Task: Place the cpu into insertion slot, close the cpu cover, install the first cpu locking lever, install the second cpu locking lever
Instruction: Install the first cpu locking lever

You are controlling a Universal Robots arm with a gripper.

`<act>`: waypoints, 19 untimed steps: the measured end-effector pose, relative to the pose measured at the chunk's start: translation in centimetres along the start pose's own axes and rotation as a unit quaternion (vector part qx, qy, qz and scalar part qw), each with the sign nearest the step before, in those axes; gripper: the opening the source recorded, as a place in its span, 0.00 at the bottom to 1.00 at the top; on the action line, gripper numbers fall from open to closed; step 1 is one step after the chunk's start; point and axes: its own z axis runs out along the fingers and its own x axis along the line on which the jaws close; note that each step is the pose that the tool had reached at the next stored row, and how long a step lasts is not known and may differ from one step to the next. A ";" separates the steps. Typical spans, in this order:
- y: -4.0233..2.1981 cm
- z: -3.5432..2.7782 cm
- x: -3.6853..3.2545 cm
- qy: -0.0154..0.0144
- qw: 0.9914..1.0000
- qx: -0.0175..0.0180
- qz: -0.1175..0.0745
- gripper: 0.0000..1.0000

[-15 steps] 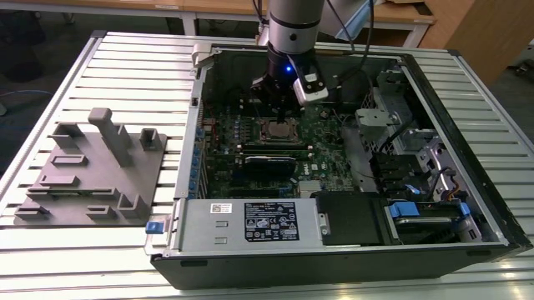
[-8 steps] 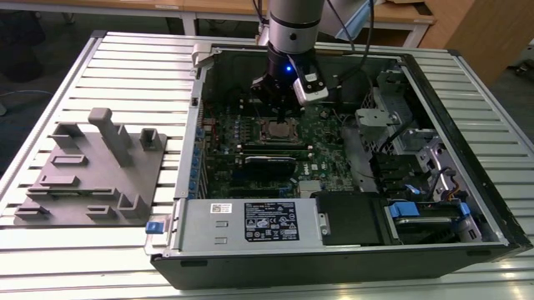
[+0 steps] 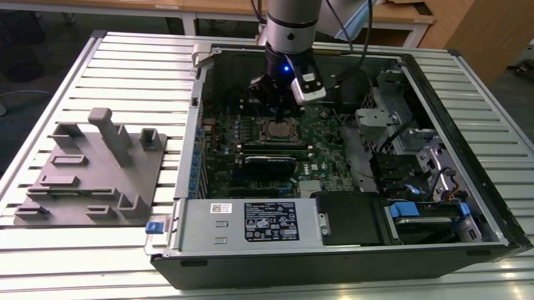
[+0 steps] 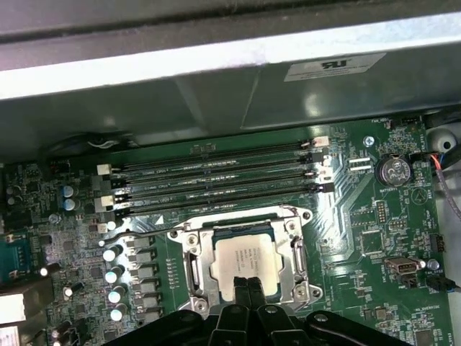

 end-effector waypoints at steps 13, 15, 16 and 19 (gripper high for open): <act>-0.08 -0.60 0.55 -0.001 1.000 0.000 0.000 0.11; -0.08 -0.80 0.55 -0.001 1.000 0.000 0.000 0.11; -0.07 -0.81 0.55 -0.001 1.000 0.000 0.000 0.11; -0.07 -0.81 0.55 -0.001 1.000 0.000 0.000 0.11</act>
